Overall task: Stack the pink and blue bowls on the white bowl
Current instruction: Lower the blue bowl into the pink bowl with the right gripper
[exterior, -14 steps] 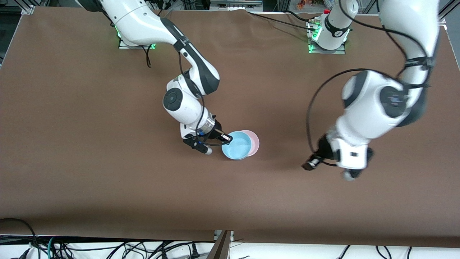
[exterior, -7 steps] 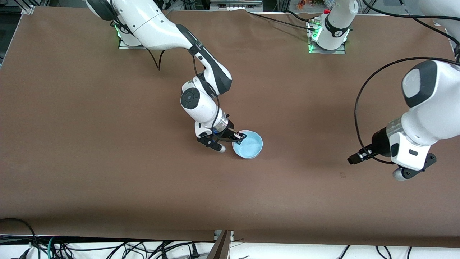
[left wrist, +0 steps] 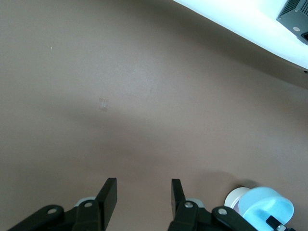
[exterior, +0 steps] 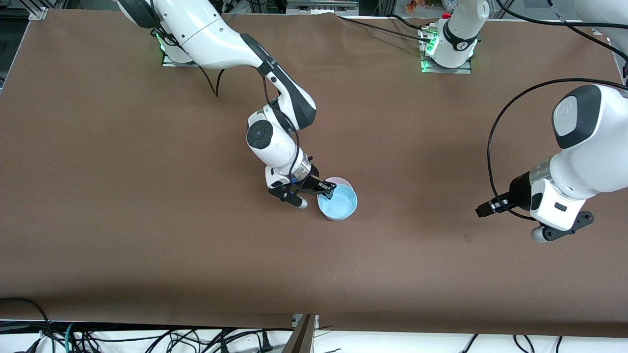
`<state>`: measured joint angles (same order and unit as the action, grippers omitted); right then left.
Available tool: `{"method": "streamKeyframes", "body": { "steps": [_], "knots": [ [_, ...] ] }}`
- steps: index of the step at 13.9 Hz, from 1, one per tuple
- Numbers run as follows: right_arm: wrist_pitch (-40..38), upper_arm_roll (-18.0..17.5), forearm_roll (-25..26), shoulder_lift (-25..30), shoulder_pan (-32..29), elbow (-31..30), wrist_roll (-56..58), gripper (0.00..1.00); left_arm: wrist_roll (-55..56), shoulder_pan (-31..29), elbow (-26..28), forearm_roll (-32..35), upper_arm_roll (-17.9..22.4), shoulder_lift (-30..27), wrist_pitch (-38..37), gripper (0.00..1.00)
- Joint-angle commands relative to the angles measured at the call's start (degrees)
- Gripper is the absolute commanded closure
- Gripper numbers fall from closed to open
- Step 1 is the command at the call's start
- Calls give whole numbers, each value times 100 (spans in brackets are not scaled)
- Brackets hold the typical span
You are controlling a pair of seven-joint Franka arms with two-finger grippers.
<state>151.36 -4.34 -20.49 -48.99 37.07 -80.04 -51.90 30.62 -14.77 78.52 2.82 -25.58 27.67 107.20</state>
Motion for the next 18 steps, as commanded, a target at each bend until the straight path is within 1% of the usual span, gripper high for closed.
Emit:
{"method": "streamKeyframes", "body": {
  "steps": [1, 5, 6, 7, 8, 9, 10, 11, 14, 18],
  "knots": [
    [-36, 47, 116, -50, 55, 137, -101, 0, -152, -34, 172, -54, 9, -139, -41, 46],
    [-53, 47, 116, -41, 46, 137, -92, 0, -188, -26, 190, -54, 9, -156, -41, 46],
    [-167, 56, 116, -15, 20, 146, -83, 0, -188, -26, 190, -54, 9, -156, -41, 46],
    [-524, 195, 194, 46, 2, 164, -31, 0, -188, -26, 190, -54, 9, -156, -41, 46],
    [-963, 388, 404, 169, 2, 172, 31, 0, -188, -26, 199, -54, 9, -156, -41, 46],
    [-1385, 468, 667, 275, -16, 181, 83, 0, -188, -26, 199, -54, 9, -156, -41, 46],
    [-1616, 477, 809, 363, -77, 234, 154, 0, -196, -26, 199, -54, 9, -147, -41, 46],
    [-1679, 469, 810, 363, -112, 252, 154, 0, -196, -26, 199, -54, 18, -147, -41, 46],
    [-1522, 451, 836, 276, -7, 252, 58, 0, -196, -26, 199, -45, 18, -130, -41, 46],
    [-592, 451, 933, 12, 169, 252, 66, 0, -196, -26, 199, 69, 9, -112, -41, 46]
  ]
}}
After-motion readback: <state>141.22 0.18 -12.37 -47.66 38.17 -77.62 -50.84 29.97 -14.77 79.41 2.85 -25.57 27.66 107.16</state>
